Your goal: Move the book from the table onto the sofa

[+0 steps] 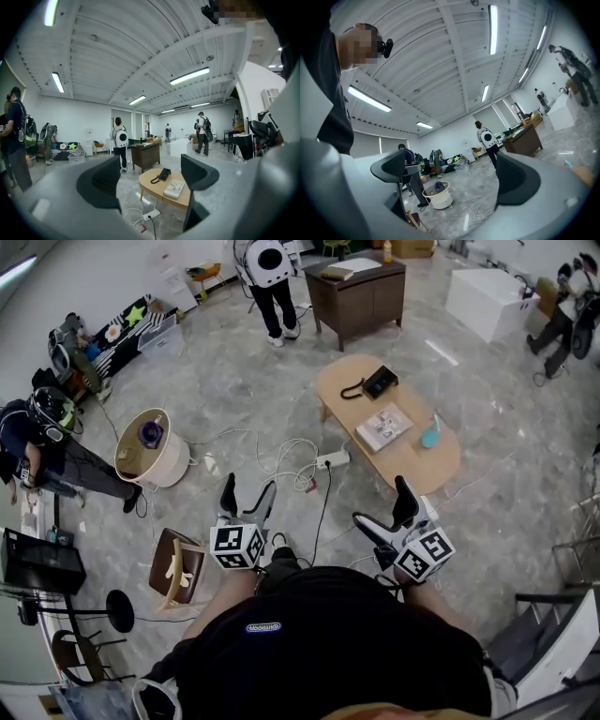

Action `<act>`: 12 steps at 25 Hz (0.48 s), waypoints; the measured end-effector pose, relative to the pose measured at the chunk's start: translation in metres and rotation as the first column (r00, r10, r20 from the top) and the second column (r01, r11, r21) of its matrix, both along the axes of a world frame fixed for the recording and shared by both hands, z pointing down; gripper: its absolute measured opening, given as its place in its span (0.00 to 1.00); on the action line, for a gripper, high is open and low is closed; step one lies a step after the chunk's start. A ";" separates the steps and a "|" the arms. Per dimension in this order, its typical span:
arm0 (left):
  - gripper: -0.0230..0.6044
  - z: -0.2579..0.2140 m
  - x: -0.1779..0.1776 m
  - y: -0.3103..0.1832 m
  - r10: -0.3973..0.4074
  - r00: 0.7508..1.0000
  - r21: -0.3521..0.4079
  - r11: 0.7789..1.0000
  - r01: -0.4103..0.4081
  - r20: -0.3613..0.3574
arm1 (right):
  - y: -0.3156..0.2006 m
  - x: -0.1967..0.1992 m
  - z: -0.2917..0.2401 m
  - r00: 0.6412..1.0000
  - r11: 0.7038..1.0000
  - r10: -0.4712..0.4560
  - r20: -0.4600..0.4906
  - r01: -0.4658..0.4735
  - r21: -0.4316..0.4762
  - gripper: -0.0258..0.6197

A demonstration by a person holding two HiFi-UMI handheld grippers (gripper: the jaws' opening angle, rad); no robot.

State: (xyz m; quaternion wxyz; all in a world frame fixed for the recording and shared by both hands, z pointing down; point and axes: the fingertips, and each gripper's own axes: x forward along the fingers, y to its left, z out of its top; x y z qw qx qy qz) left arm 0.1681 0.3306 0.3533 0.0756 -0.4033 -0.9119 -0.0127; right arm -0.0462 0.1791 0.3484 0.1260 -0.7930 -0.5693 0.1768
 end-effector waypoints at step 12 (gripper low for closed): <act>0.67 0.029 -0.047 0.062 0.124 0.992 0.032 0.992 -0.125 0.021 | 0.044 -0.026 0.012 0.993 0.993 0.113 0.031 -0.114 0.042 0.99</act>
